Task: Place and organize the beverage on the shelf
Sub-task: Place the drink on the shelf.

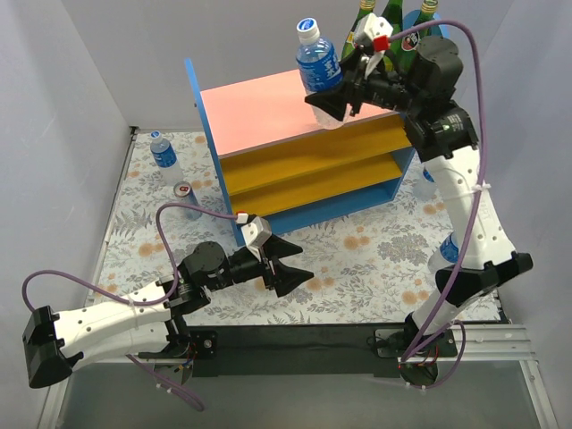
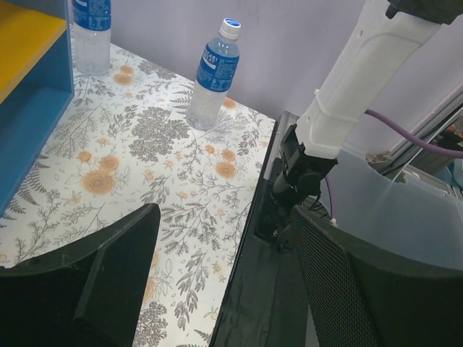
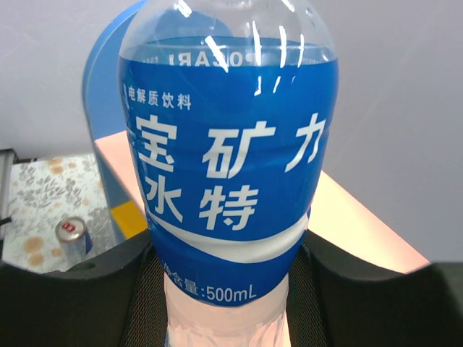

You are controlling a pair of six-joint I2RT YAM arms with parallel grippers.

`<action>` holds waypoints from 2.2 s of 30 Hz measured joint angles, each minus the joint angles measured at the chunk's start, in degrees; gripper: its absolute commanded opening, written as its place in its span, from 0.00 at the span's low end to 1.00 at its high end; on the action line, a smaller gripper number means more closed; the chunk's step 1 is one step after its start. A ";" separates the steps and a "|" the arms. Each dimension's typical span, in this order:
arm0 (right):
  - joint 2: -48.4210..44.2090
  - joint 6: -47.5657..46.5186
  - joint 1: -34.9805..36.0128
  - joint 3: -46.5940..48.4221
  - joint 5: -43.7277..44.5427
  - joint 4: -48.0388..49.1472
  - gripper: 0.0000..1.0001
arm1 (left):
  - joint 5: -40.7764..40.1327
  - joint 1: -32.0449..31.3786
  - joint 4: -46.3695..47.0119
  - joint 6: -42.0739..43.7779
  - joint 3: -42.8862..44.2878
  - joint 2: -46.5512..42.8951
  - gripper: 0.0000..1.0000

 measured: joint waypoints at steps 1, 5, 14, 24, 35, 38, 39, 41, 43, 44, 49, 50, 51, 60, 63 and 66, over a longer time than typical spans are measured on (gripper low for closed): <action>0.83 0.39 1.25 0.00 2.01 1.11 0.01 | -0.22 0.00 0.20 -0.24 -0.35 0.00 0.71; 4.42 1.75 5.20 0.15 10.08 5.09 0.01 | -1.03 0.00 0.66 -0.76 -0.79 -0.13 0.71; 11.23 3.08 9.07 0.66 28.22 14.25 0.01 | -1.68 0.00 2.29 -1.07 -2.05 -1.25 0.71; 14.95 3.23 10.45 0.85 43.08 21.46 0.01 | -1.86 0.00 2.71 -1.81 -3.76 -2.62 0.71; 16.72 0.94 10.01 0.85 50.49 25.40 0.01 | -2.19 0.00 2.93 -1.86 -4.22 -3.06 0.71; 16.83 1.03 9.66 0.85 50.93 25.64 0.08 | -2.45 0.00 2.91 -1.86 -4.28 -3.32 0.71; 16.83 1.14 9.53 0.85 50.95 25.68 0.10 | -2.47 0.00 2.93 -1.86 -4.33 -3.39 0.71; 16.85 1.42 9.11 0.85 50.97 25.70 0.17 | -2.51 0.00 2.93 -1.86 -4.37 -3.50 0.71; 16.85 1.84 8.70 0.85 50.95 25.70 0.23 | -2.54 0.00 2.93 -1.88 -4.42 -3.52 0.72; 16.85 2.05 8.44 0.85 50.86 25.70 0.30 | -2.54 0.00 2.93 -1.88 -4.42 -3.52 0.71; 16.85 2.73 8.15 0.74 50.80 25.79 0.51 | -2.54 0.00 2.95 -1.95 -4.42 -3.52 0.71; 16.85 2.91 8.15 0.72 50.77 25.81 0.54 | -2.54 0.00 2.95 -1.97 -4.42 -3.52 0.71; 16.85 3.06 8.15 0.68 50.73 25.83 0.55 | -2.54 0.00 2.95 -1.99 -4.42 -3.52 0.71; 16.83 3.96 8.13 -0.11 49.53 27.26 0.70 | -2.54 0.00 2.95 -2.21 -4.42 -3.65 0.71; 16.81 4.13 8.13 -0.37 49.11 27.56 0.72 | -2.54 0.00 2.97 -2.29 -4.42 -3.76 0.71; 16.74 4.26 8.13 -0.63 48.94 28.02 0.74 | -2.54 0.00 2.97 -2.32 -4.42 -3.78 0.71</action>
